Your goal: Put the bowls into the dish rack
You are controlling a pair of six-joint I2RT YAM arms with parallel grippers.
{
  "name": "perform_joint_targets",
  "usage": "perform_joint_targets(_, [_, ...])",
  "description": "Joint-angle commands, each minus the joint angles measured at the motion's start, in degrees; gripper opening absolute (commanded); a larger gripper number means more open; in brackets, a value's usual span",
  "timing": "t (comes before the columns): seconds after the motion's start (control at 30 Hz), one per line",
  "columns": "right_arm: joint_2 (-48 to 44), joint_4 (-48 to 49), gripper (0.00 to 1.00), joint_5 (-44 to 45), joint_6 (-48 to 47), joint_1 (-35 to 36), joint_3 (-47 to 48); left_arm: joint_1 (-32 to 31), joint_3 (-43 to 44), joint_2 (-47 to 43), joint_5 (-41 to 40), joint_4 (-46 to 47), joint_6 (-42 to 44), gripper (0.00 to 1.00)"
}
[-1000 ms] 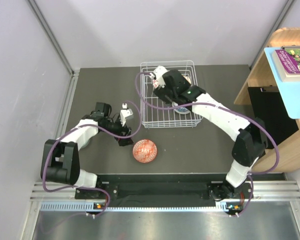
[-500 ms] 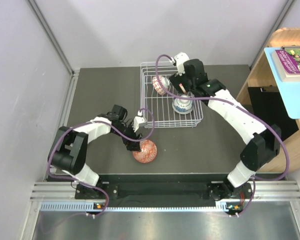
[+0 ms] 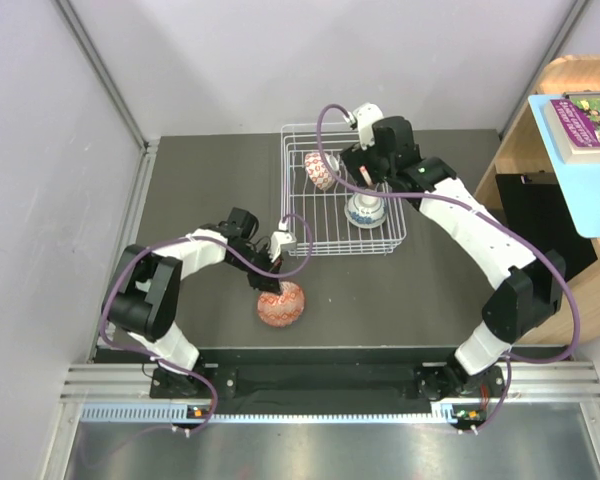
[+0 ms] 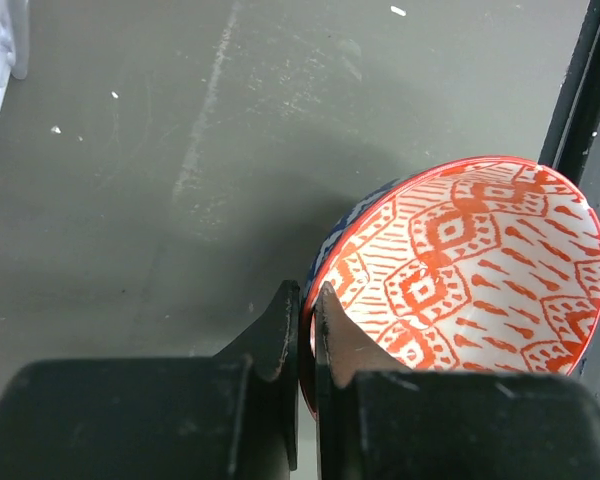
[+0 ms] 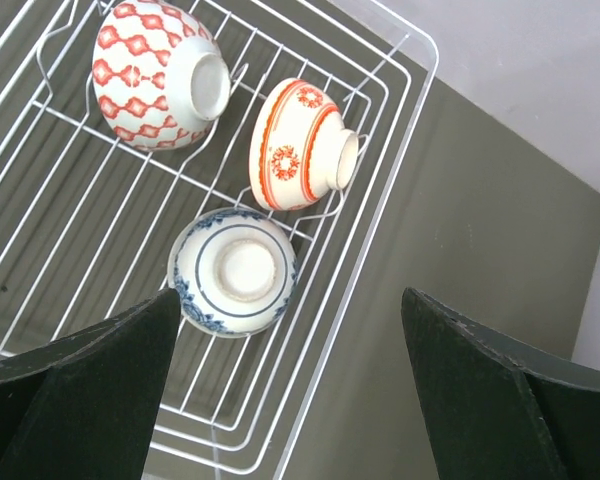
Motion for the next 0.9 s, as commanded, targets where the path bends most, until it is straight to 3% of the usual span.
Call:
perform_joint_targets(0.0, [-1.96,-0.89,0.91,-4.03,3.16,-1.54,1.76,-0.05,0.21,0.12,-2.00,-0.63,4.38,0.00])
perform_joint_targets(0.17, [-0.12,-3.70,0.90,-15.09,8.60,-5.05,3.78,2.14,3.45,-6.02,-0.41,-4.58,6.67,0.00])
perform_joint_targets(0.4, [2.87,-4.50,0.89,-39.67,15.91,-9.45,3.44,10.05,12.86,-11.66,5.04,-4.95,4.32,0.00])
perform_joint_targets(0.6, [5.51,2.26,0.91,-61.82,23.11,-9.80,-2.09,10.05,14.71,-10.09,7.93,9.98,-7.36,0.00])
perform_joint_targets(0.7, [6.56,7.19,0.96,-70.27,26.28,-9.89,-5.26,9.97,16.46,-8.06,8.11,16.05,-13.60,0.00])
perform_joint_targets(0.87, [8.23,17.98,1.00,-77.51,32.95,-9.80,-10.35,9.18,17.43,-5.78,5.31,27.39,-21.70,0.00])
